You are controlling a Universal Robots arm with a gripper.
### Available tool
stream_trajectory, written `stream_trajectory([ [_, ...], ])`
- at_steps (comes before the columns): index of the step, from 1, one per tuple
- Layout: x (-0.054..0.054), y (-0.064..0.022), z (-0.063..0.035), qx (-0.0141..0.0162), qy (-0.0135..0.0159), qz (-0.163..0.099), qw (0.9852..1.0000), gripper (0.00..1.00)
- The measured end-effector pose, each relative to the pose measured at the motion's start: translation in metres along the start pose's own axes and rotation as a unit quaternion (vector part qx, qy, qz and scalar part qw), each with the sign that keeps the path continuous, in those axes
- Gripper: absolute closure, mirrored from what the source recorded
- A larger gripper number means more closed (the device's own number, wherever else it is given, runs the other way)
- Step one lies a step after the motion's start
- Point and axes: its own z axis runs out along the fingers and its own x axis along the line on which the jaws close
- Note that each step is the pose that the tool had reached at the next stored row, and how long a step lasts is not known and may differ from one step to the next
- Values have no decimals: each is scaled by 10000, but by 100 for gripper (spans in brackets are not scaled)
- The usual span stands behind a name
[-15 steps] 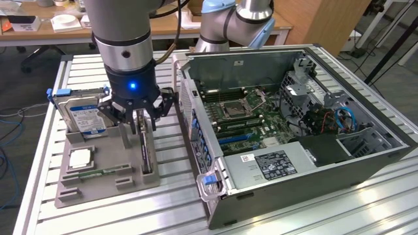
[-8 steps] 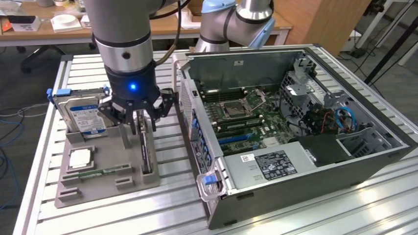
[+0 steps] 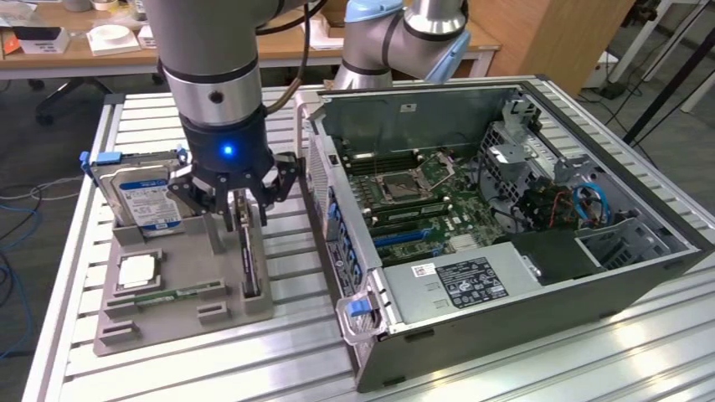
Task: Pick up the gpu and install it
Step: 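Pick up the gpu and move the gpu toward the slot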
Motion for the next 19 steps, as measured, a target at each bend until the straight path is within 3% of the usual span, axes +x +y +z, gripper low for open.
stream_trajectory([
  [19, 1, -2, 52, 0, 0, 2, 10000, 53],
])
